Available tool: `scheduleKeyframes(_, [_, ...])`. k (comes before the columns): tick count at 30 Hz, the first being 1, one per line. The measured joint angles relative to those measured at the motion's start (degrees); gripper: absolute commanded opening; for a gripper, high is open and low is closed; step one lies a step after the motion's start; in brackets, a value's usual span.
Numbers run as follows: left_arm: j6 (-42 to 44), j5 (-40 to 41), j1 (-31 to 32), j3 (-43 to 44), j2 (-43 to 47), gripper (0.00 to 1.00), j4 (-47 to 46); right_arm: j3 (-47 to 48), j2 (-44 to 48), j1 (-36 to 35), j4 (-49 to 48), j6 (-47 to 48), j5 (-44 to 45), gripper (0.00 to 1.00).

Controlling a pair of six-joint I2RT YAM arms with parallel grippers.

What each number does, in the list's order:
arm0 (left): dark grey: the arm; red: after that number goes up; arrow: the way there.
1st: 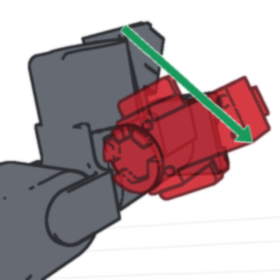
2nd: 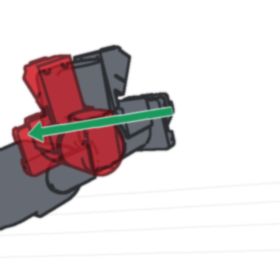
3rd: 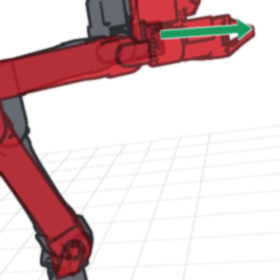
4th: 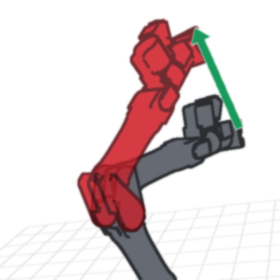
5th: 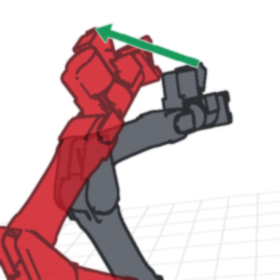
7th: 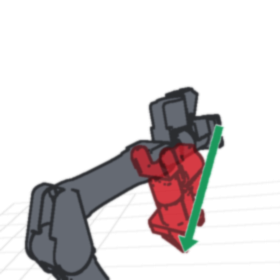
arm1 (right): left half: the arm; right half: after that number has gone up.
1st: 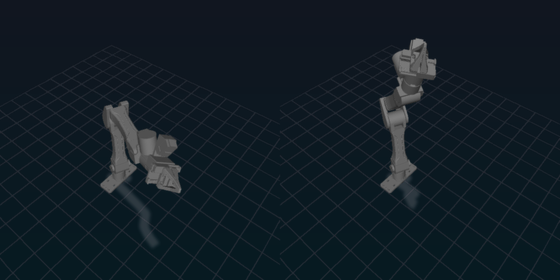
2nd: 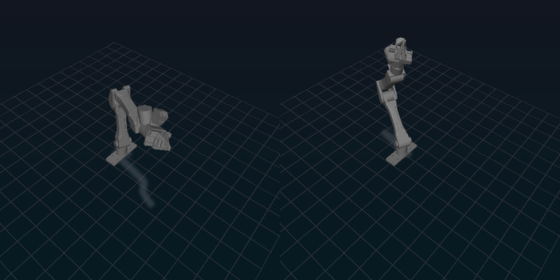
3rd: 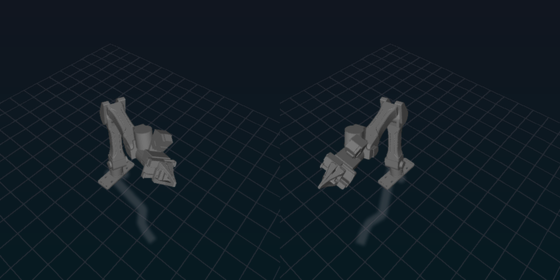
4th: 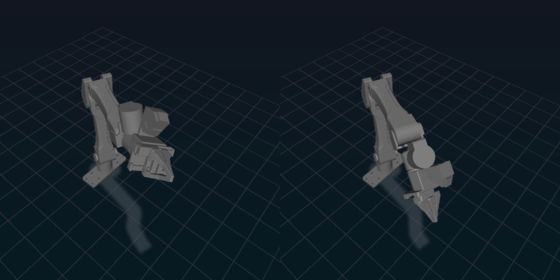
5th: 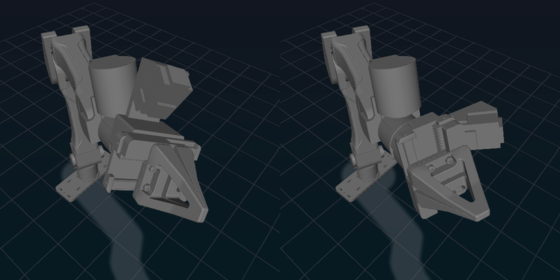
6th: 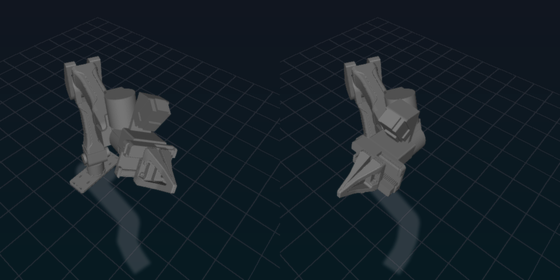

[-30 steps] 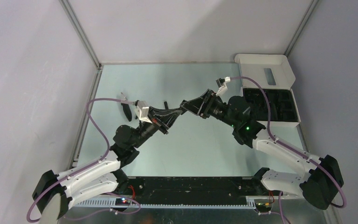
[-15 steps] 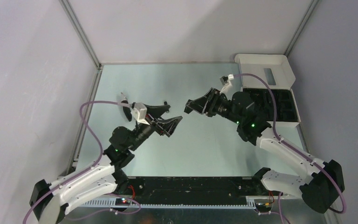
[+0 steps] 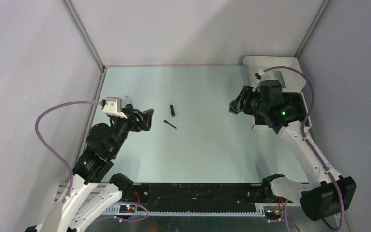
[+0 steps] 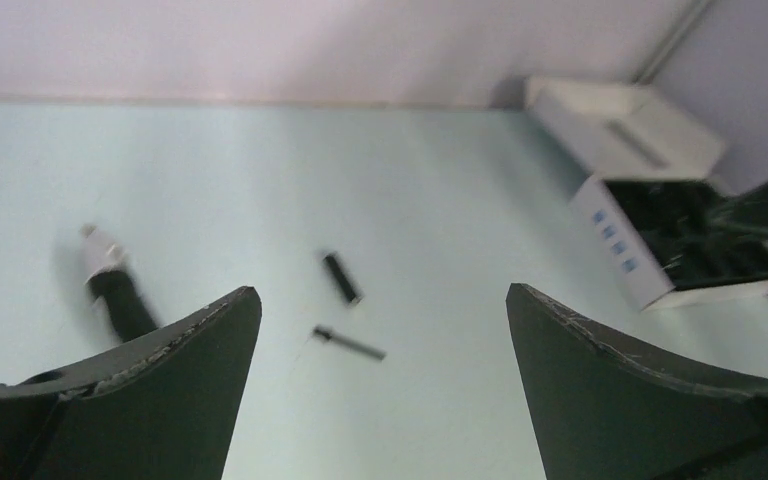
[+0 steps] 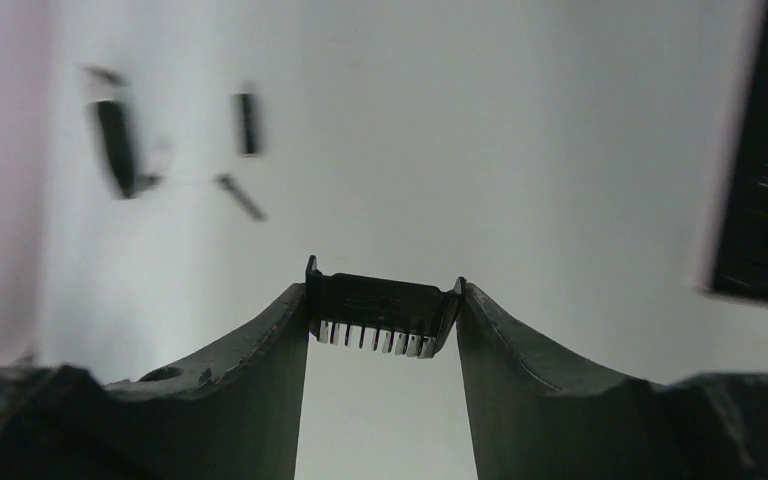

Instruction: Sort the hair-cutting tools

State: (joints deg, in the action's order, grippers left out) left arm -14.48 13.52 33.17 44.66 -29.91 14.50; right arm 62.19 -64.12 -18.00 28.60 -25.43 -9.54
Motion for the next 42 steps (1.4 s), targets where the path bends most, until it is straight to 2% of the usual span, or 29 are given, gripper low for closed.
scheduleKeyframes(6, [1.0, 1.4, -4.9, -3.6, 0.8, 1.0, 8.9, 0.2, -3.6, 10.3, 9.8, 7.6, 8.8, 0.06])
scheduleKeyframes(14, [3.8, 5.1, -5.1, -7.5, 8.2, 1.0, 12.2, 0.2, -8.6, 21.1, 11.3, 12.1, 16.1, 0.03])
scheduleKeyframes(20, [5.1, 9.5, -4.7, -8.3, 14.8, 1.0, 11.3, 0.2, -12.6, 22.3, 8.0, 16.9, 20.8, 0.03])
scheduleKeyframes(23, [5.6, 11.3, -4.0, -9.1, 16.0, 1.0, 11.3, -0.3, -14.4, 22.4, 4.8, 20.2, 21.7, 0.0])
scheduleKeyframes(28, [6.1, 14.3, -2.0, -10.2, 17.3, 1.0, 11.1, -1.7, -17.1, 23.6, -0.2, 28.3, 19.3, 0.0])
scheduleKeyframes(32, [6.8, 16.2, 0.0, -10.5, 17.6, 1.0, 10.9, -2.0, -19.2, 26.6, -2.5, 34.5, 12.5, 0.0])
scheduleKeyframes(42, [7.5, 19.3, 2.1, -11.1, 18.3, 1.0, 10.4, -2.1, -22.0, 31.1, -4.4, 43.4, 2.1, 0.01])
